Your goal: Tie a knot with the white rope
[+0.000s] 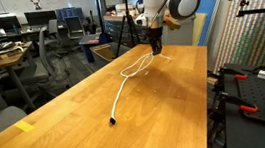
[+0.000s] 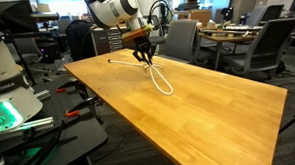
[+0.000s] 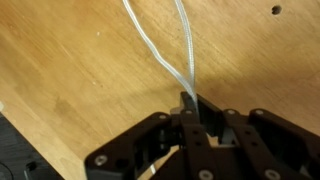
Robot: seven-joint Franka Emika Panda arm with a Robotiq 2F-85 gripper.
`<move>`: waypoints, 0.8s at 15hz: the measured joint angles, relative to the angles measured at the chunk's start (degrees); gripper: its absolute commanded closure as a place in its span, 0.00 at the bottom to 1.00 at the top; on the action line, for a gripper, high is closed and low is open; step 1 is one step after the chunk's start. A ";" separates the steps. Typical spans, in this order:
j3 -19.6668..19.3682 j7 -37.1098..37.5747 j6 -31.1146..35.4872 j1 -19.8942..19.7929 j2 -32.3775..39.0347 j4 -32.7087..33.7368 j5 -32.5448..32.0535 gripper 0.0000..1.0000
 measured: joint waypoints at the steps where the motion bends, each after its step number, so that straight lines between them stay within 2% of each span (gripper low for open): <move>1: 0.25 -1.09 -0.29 -0.66 -0.02 -0.35 1.40 0.63; 9: 2.92 -8.35 -2.74 -1.86 0.23 -1.25 12.21 0.02; 12: 2.83 -8.99 -2.76 -1.87 0.38 -1.25 12.87 0.00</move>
